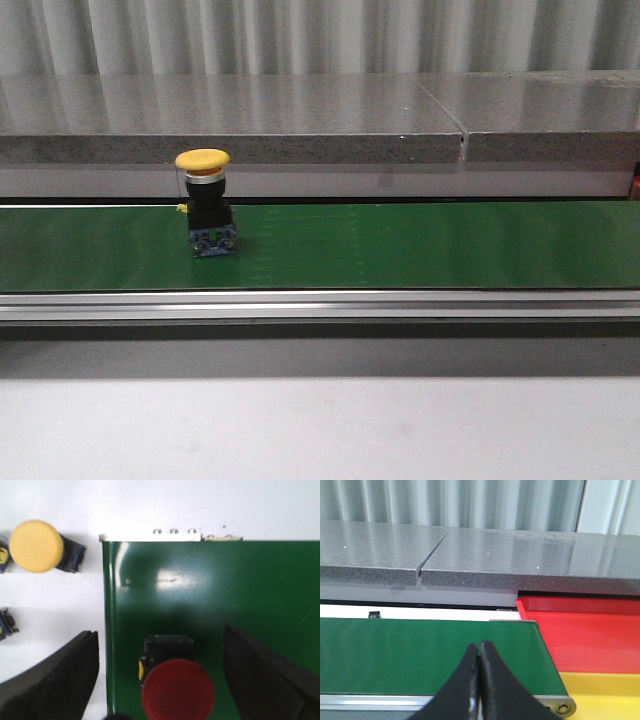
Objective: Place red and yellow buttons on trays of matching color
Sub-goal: 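Lower the red button onto the belt and open the left gripper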
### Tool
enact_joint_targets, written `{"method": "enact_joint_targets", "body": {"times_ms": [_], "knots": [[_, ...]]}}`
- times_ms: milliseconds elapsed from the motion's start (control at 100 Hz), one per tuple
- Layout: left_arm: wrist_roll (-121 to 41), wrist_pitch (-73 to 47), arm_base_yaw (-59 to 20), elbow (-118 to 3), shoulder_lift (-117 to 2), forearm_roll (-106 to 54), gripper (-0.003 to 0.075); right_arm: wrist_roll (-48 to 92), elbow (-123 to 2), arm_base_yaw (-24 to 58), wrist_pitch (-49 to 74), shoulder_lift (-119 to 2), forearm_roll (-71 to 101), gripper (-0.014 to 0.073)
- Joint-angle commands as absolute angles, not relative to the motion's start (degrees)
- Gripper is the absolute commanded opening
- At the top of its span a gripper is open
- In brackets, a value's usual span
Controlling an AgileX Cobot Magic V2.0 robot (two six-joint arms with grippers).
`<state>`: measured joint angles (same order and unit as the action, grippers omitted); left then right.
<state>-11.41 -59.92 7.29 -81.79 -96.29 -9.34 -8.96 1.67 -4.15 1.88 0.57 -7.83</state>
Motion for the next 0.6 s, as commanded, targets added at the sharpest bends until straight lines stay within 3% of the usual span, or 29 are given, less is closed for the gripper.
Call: {"method": "enact_joint_targets", "body": {"times_ms": [0,90,270,590], "knots": [[-11.4,-56.7,5.3,-83.5,-90.7,-11.2,0.0494,-8.9,1.3,-4.2,-2.1,1.5,-8.5,-0.0067],[-11.4,-55.2,2.4,-82.5,-87.8,-11.2,0.0395,-8.9,1.3,-4.2,-2.1,1.5,-8.5,-0.0067],[-11.4,-49.1,-4.1,-76.2,-80.7,-11.1,-0.0004,-8.9,1.3,-4.2,-2.1,1.5,-8.5,-0.0067],[-10.0,-43.6,-8.2,-64.0,-67.5,-11.1,-0.0020,-8.9,1.3,-4.2,-2.1,1.5,-8.5,-0.0067]]}}
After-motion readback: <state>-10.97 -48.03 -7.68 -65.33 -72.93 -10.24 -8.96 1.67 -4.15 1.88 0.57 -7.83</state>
